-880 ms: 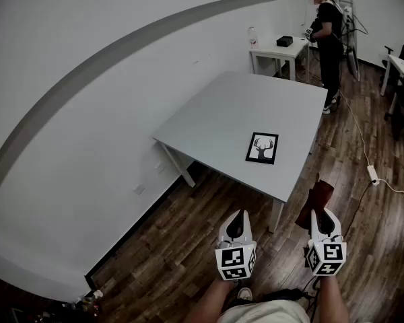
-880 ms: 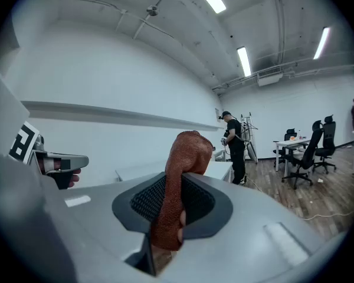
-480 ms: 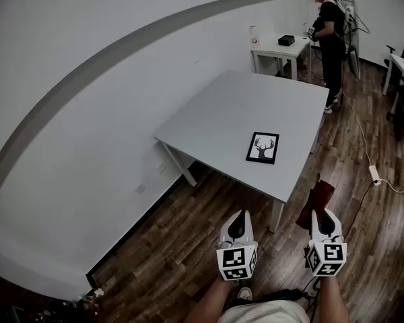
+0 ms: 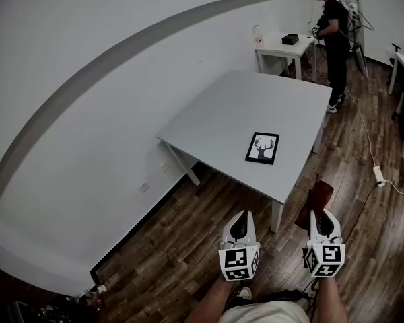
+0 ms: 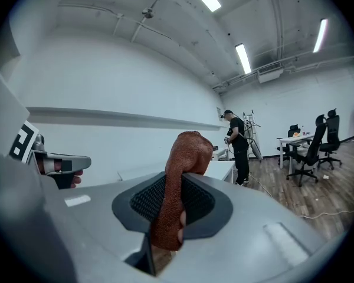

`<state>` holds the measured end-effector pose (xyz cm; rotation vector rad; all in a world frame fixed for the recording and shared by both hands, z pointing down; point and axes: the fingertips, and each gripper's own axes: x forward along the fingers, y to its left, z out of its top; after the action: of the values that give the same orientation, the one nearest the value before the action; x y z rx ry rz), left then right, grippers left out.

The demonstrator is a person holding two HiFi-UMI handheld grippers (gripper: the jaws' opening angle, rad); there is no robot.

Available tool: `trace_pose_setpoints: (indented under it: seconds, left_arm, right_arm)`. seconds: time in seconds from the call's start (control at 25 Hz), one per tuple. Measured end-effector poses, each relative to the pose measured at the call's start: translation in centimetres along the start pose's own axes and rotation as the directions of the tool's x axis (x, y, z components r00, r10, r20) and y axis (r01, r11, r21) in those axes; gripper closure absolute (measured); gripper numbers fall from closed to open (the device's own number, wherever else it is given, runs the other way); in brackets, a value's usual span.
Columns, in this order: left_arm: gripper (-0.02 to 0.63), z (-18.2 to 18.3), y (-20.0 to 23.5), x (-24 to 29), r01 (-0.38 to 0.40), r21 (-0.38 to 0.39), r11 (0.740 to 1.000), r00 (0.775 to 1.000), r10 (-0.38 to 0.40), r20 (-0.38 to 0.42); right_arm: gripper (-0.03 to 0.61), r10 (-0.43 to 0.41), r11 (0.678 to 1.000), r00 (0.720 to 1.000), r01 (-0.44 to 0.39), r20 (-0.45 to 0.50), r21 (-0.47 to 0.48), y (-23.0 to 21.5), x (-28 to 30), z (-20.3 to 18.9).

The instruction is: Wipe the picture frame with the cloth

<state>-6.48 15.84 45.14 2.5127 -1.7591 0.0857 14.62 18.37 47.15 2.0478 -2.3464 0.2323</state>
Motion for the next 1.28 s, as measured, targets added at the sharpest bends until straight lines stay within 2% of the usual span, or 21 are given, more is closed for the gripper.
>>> trace_pose_setpoints:
  seconds: [0.16,0.32,0.56,0.72,1.0,1.28]
  left_arm:
    - [0.614,-0.3,-1.9,-0.1,-0.015,-0.004,1.0,1.0,0.015,-0.002]
    - [0.614,-0.5,-3.4,0.5,0.002,0.01,1.0,1.0,-0.002,0.0]
    - [0.614,-0.2,-4.4,1.7,0.01,-0.025,1.0,1.0,-0.01,-0.002]
    - [0.614,-0.2,-4.6,2.8,0.0,-0.003,1.0,1.0,0.0,0.007]
    - [0.614,0.4,-3.0,6.4,0.0,0.017,1.0,0.999,-0.001,0.036]
    - [0.614,1.0,2.3,12.0,0.005,0.004,1.0,0.999,-0.005,0.041]
  right_arm:
    - [0.48,0.028,1.0,1.0,-0.028,0.001,0.007,-1.6,-0.4,-0.3]
    - [0.48,0.061,0.998,0.998,-0.061,-0.005,-0.003,-3.0,-0.7,-0.6]
    - [0.48,0.078,0.997,0.997,-0.078,-0.016,-0.012,-4.2,-0.1,-0.7]
    - [0.48,0.085,0.996,0.996,-0.085,-0.02,-0.019,-4.4,1.1,-0.6]
    - [0.48,0.076,0.997,0.996,-0.077,-0.036,-0.024,-4.5,5.3,-0.9]
    - [0.48,0.059,0.997,0.997,-0.062,-0.058,-0.043,-2.0,12.6,-0.5]
